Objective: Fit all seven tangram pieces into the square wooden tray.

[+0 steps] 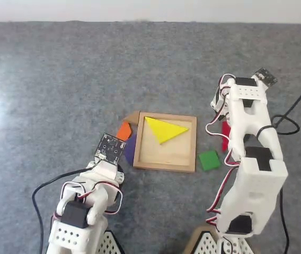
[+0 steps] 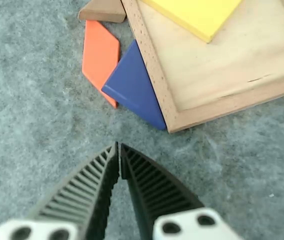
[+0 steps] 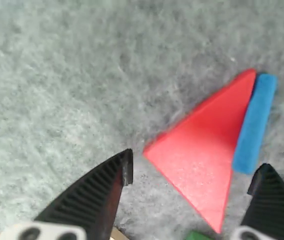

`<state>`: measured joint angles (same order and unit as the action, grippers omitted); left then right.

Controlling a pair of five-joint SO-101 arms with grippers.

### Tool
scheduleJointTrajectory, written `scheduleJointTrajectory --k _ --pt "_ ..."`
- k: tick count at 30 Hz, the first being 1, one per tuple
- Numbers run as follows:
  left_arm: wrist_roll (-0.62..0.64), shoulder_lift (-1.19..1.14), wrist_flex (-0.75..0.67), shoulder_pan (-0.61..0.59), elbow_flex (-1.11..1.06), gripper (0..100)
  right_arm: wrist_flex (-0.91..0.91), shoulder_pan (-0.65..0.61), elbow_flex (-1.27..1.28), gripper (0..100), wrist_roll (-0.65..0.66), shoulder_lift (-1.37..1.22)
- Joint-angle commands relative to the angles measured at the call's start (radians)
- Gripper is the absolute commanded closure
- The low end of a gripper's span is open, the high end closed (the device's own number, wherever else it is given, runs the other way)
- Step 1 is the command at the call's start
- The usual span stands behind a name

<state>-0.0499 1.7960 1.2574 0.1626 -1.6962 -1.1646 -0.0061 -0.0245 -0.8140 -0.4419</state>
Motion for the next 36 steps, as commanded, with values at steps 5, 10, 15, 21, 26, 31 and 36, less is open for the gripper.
scheduleJointTrajectory --k 5,10,15,21,26,31,36 --pt "-0.005 0.020 0.003 -0.003 0.013 98 -0.018 0.007 -0.084 62.7 -0.015 -0.050" --pt "-0.005 0.020 0.003 -0.003 0.013 98 -0.022 0.005 -0.121 62.7 -0.015 -0.110" --pt "-0.005 0.020 0.003 -0.003 0.013 98 -0.016 0.010 -0.123 62.7 -0.014 -0.133" --pt "-0.005 0.020 0.003 -0.003 0.013 98 -0.024 0.010 -0.117 70.5 0.000 -0.139" --pt "-0.005 0.020 0.003 -0.003 0.013 98 -0.025 0.010 -0.115 76.2 0.052 -0.139" --pt "-0.005 0.020 0.003 -0.003 0.013 98 -0.025 0.010 -0.115 76.4 0.055 -0.139" --pt "-0.005 0.020 0.003 -0.003 0.013 98 -0.025 -0.002 -0.133 78.6 0.203 -0.099"
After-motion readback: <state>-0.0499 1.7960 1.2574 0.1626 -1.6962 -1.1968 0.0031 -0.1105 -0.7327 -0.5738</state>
